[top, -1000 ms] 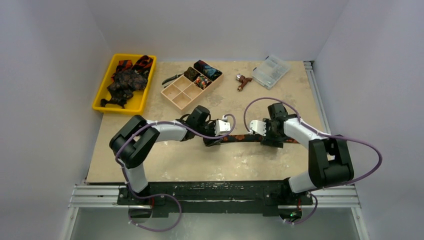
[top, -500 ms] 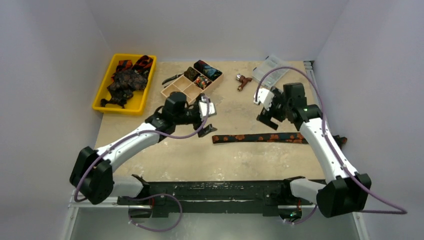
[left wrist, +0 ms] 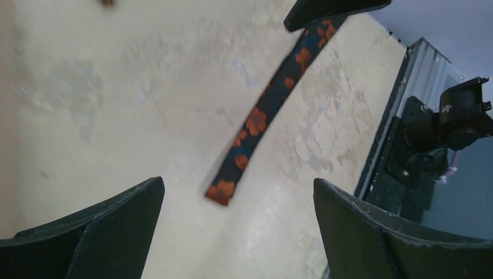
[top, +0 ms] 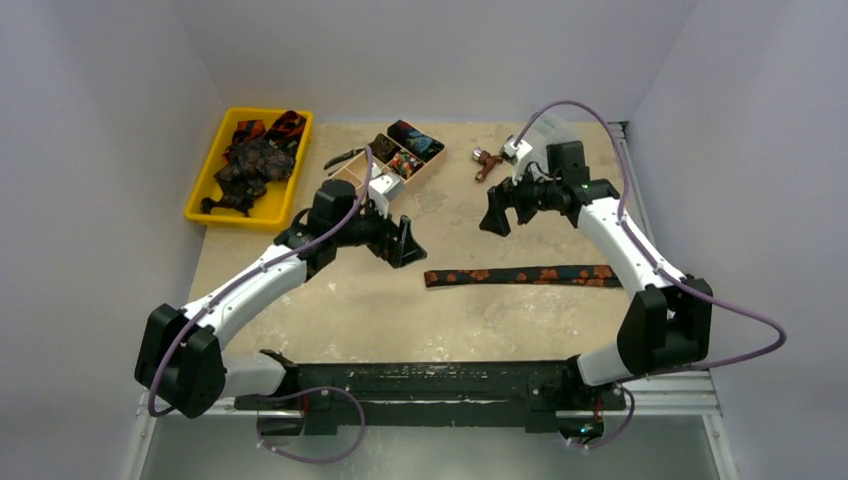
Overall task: Roll the ties
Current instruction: Move the tie to the center of the board.
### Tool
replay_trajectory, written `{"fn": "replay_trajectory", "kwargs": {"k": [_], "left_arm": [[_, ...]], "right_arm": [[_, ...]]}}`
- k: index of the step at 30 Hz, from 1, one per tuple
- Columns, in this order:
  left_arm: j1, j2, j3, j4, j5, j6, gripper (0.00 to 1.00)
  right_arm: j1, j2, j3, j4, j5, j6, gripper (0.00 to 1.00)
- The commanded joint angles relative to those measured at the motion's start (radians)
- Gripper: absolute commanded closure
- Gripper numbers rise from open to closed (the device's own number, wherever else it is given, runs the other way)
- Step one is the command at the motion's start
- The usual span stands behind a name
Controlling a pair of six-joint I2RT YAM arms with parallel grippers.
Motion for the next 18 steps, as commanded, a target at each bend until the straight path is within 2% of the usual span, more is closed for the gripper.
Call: {"fn": "replay_trajectory", "kwargs": {"k": [1,4,6,10,14,18], "left_arm": [[0.045,0.022,-0.118,0.09,0.028,-0.278,0.0],[0.082,0.059,-0.168,0.192,0.049,-0.365,0.0],[0.091,0.078,-0.185,0.222,0.053,-0.404,0.03],[0.091,0.128,-0.24,0.3,0.063,-0.474,0.13],[0.085,0.171,-0.274,0.322,0.015,-0.515,0.24],[0.045,0.219,-0.29,0.334,0.006,-0.513,0.4]], "right_arm": [[0.016,0.001,-0.089,0.031,-0.131,0.161,0.02],[0.025,0.059,-0.128,0.055,-0.193,0.22,0.02],[0.03,0.079,-0.171,0.091,-0.243,0.274,0.06],[0.071,0.103,-0.255,0.148,-0.274,0.313,0.22],[0.083,0.103,-0.347,0.23,-0.263,0.413,0.39],[0.086,0.114,-0.391,0.314,-0.236,0.475,0.61]]}}
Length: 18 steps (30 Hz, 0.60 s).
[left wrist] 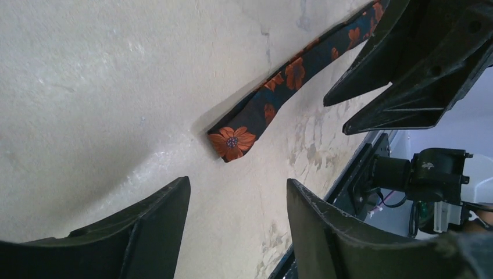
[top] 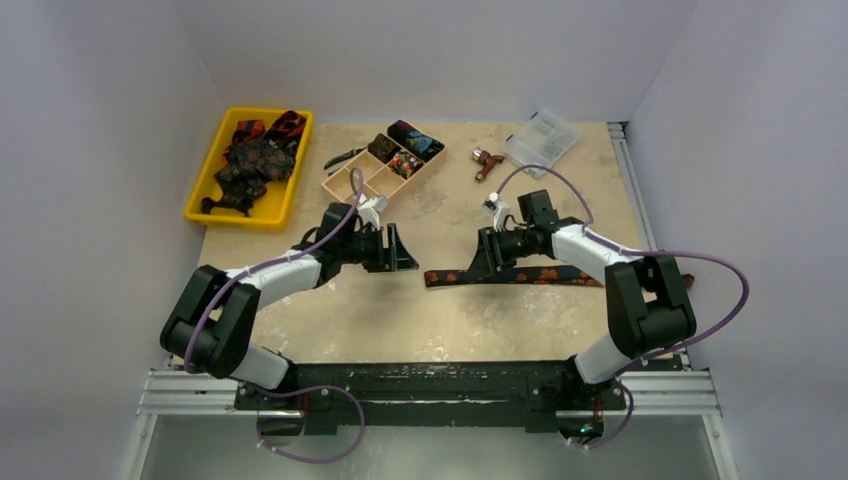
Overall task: Roll the ties
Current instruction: Move the tie to the center of the board.
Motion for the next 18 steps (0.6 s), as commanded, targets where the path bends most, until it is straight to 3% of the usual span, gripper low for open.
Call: {"fn": "replay_trajectory", "kwargs": {"k": [1,8,13,18], "left_arm": [[-0.051,0.037,-0.022,0.089,-0.009,-0.048,0.43],[-0.115,0.081,-0.017,0.128,-0.019,-0.051,0.5],[-0.113,0.13,-0.011,0.182,-0.006,-0.074,0.54],[-0.113,0.196,0.022,0.238,0.044,-0.117,0.56]], "right_arm": [[0.001,0.001,-0.014,0.131,-0.006,0.108,0.66],[0.003,0.077,0.015,0.128,-0.016,0.113,0.92],[0.011,0.117,0.027,0.156,-0.014,0.138,1.0],[0.013,0.156,0.057,0.173,-0.007,0.167,1.0]]}}
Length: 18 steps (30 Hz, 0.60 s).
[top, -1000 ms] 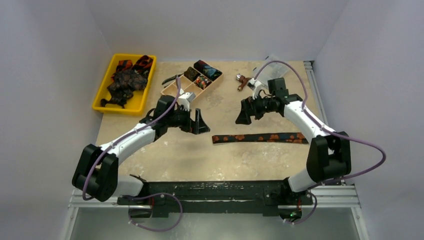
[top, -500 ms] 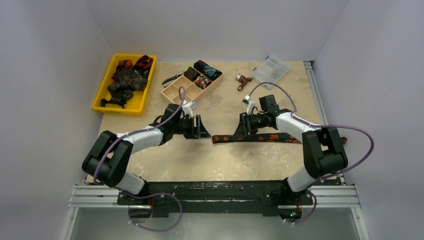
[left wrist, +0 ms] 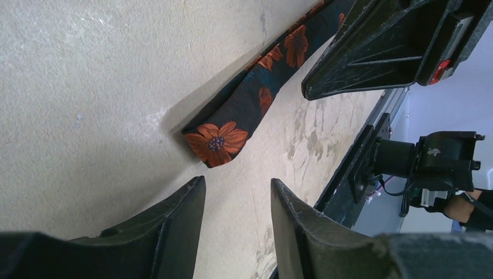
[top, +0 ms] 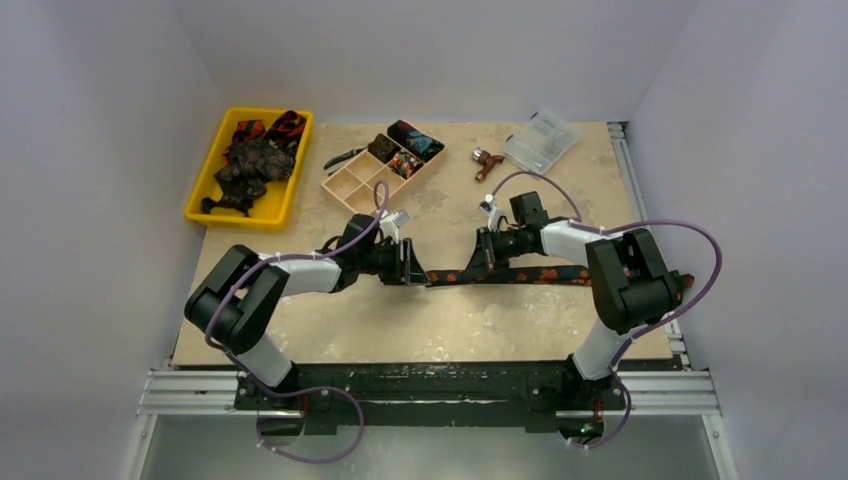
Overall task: Roll the ties
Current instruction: Roll the tie at the center of the board.
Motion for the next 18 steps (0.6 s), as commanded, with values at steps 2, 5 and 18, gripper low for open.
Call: {"fn": "replay_trajectory", "kwargs": {"k": [2,5,18], "left_arm": [[0.003,0.067,0.039,0.135,0.055,-0.07,0.58],[0.004,0.105,0.043,0.161,0.058,-0.082,0.59],[0.006,0.144,0.055,0.244,0.085,-0.12,0.65]], "right_arm": [[0.008,0.028,0.077,0.046,-0.006,0.041,1.0],[0.013,0.052,0.094,0.022,0.001,0.032,1.0],[0.019,0.162,0.109,-0.03,0.117,-0.061,1.0]]}}
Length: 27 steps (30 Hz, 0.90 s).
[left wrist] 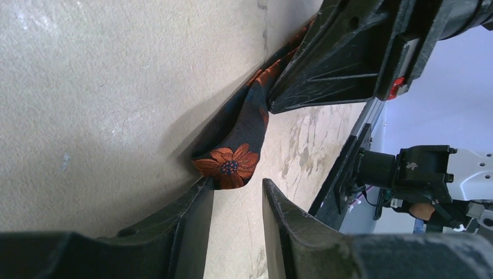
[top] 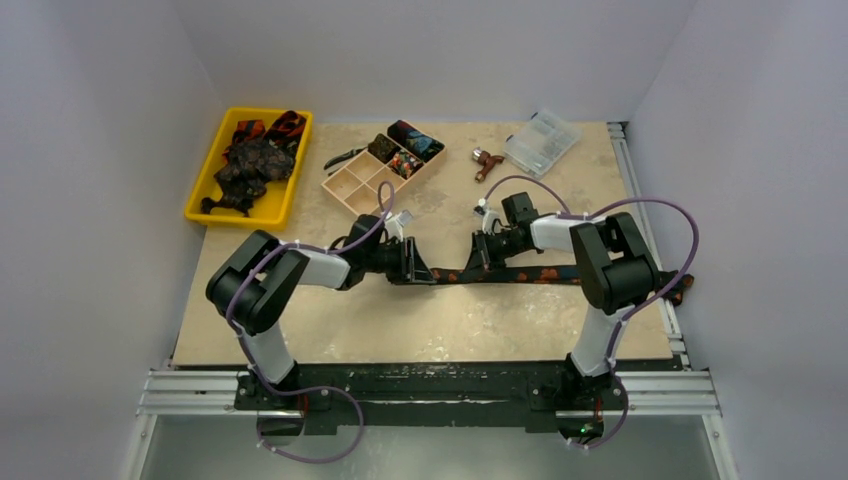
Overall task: Roll the ties
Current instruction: Roll the tie at the center of the board.
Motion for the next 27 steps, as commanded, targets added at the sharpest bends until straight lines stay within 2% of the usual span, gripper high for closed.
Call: {"fn": "replay_trajectory", "kwargs": {"k": [1,9,15,21,27], "left_arm": [[0.005,-0.019,0.027,0.106,0.038,-0.021,0.67],[-0.011,-0.067,0.038,0.156,0.049,-0.035,0.83],[-0.035,-0.021,0.085,0.19,0.059,-0.04,0.91],[-0.068,0.057,0.184,0.199,0.077,-0.034,0.96],[-0.103,0.094,0.226,0.121,0.062,0.025,0.97]], "right_arm": [[0.005,0.028,0.045,-0.016,0.06,-0.043,1.0],[0.005,0.048,0.046,-0.027,0.072,-0.045,1.0],[0.007,0.055,0.053,-0.035,0.066,-0.05,1.0],[0.011,0.051,0.055,-0.038,0.059,-0.05,1.0],[0.011,0.035,0.079,-0.055,0.047,-0.05,1.0]]}}
